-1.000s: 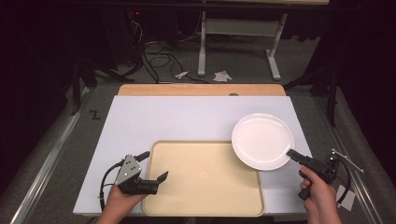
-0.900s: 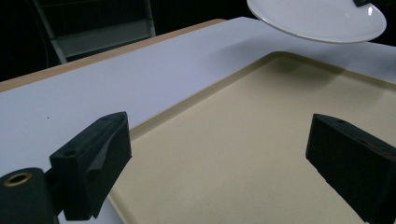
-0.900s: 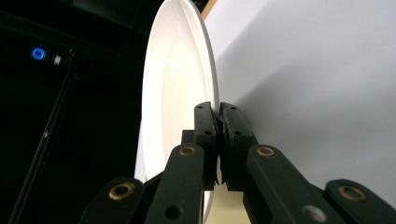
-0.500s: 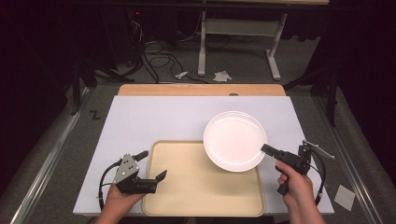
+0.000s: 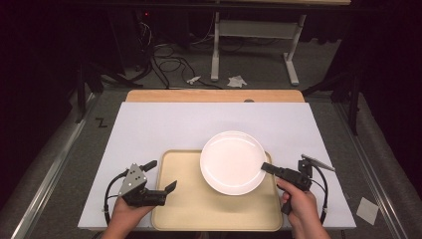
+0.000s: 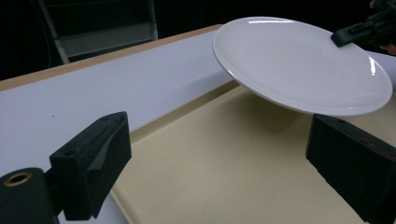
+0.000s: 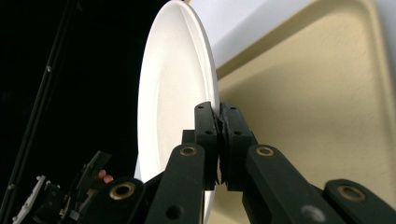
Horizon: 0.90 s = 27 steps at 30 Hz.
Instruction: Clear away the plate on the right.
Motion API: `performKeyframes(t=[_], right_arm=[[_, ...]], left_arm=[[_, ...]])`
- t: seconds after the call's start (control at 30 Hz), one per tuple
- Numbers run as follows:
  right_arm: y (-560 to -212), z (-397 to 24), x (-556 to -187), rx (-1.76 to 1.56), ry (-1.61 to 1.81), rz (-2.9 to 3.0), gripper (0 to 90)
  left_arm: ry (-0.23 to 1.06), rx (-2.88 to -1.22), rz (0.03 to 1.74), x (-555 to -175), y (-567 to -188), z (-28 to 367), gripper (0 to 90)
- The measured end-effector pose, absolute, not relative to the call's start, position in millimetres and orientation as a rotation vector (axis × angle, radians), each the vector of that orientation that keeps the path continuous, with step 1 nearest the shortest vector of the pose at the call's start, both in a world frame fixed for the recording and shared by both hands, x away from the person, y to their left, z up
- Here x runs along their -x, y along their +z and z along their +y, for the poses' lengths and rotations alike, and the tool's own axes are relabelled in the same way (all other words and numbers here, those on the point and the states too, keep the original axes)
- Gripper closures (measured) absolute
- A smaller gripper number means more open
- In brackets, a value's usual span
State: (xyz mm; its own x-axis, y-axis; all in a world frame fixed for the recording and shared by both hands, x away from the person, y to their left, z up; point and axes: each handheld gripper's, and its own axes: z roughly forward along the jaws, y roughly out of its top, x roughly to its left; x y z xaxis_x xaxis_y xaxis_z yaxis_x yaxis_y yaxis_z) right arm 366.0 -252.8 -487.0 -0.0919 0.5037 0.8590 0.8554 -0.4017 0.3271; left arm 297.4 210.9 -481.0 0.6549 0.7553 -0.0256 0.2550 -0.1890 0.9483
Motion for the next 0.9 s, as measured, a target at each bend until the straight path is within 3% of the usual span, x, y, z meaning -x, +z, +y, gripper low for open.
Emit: performKeyframes(t=[0.9], right_arm=[[-499.1,-219.3,-354.6,1.805,-1.356,-1.665,89.2]], left_arm=[[0.547,-1.744,0.821,-297.6,-481.1,212.2,7.6]])
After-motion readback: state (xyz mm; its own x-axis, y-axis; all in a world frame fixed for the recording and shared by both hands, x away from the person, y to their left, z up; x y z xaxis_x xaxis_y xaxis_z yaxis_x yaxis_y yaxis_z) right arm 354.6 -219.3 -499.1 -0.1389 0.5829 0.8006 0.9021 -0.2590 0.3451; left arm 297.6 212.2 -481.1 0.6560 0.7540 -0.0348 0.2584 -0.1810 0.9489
